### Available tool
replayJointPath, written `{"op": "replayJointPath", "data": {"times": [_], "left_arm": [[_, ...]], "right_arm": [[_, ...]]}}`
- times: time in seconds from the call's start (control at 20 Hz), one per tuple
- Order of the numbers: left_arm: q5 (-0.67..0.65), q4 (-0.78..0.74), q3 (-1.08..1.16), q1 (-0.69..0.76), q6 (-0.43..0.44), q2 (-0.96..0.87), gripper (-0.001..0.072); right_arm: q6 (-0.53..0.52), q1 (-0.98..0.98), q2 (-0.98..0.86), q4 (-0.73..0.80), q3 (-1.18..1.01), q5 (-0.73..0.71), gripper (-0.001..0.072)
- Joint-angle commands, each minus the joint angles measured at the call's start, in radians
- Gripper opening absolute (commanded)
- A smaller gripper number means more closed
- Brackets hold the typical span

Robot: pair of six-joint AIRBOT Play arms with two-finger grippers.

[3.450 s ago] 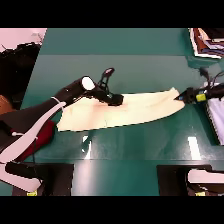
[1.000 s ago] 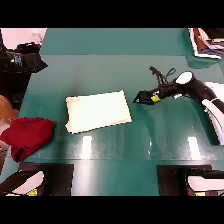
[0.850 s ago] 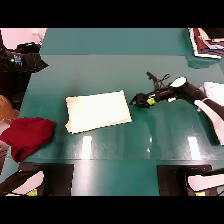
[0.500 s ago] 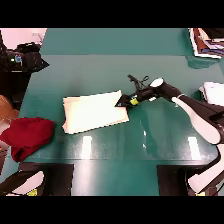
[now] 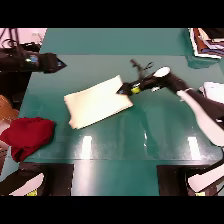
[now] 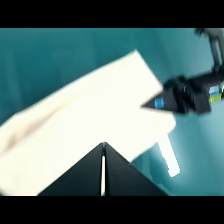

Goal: Fold the shirts.

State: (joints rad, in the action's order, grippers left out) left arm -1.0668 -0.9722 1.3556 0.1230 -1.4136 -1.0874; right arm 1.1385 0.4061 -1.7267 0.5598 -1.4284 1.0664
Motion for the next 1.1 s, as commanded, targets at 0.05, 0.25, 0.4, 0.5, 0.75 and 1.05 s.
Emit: {"op": "replayJointPath", "data": {"times": [0.05, 0.25, 0.4, 0.5, 0.75, 1.05], "left_arm": [[0.135, 0.003, 0.000, 0.194, 0.000, 0.001, 0.0024], [0.205, 0.003, 0.000, 0.274, 0.000, 0.001, 0.0025], [0.202, 0.004, 0.000, 0.285, -0.001, 0.001, 0.0024], [0.203, 0.003, 0.000, 0.285, -0.001, 0.001, 0.0024], [0.203, 0.003, 0.000, 0.285, -0.001, 0.001, 0.0025], [0.193, 0.003, 0.000, 0.285, 0.000, 0.001, 0.0025]], "right_arm": [[0.032, -0.341, 0.188, 0.126, 0.008, 0.016, 0.0016], [0.032, -0.701, 0.305, 0.124, 0.007, 0.010, 0.0016], [0.032, -0.899, 0.321, 0.122, 0.007, 0.005, 0.0016], [0.032, -0.995, 0.304, 0.112, 0.006, -0.005, 0.0015], [0.032, -1.077, 0.241, 0.018, -0.007, -0.011, 0.0015], [0.032, -1.081, 0.227, -0.041, -0.309, 0.047, 0.0016]]}}
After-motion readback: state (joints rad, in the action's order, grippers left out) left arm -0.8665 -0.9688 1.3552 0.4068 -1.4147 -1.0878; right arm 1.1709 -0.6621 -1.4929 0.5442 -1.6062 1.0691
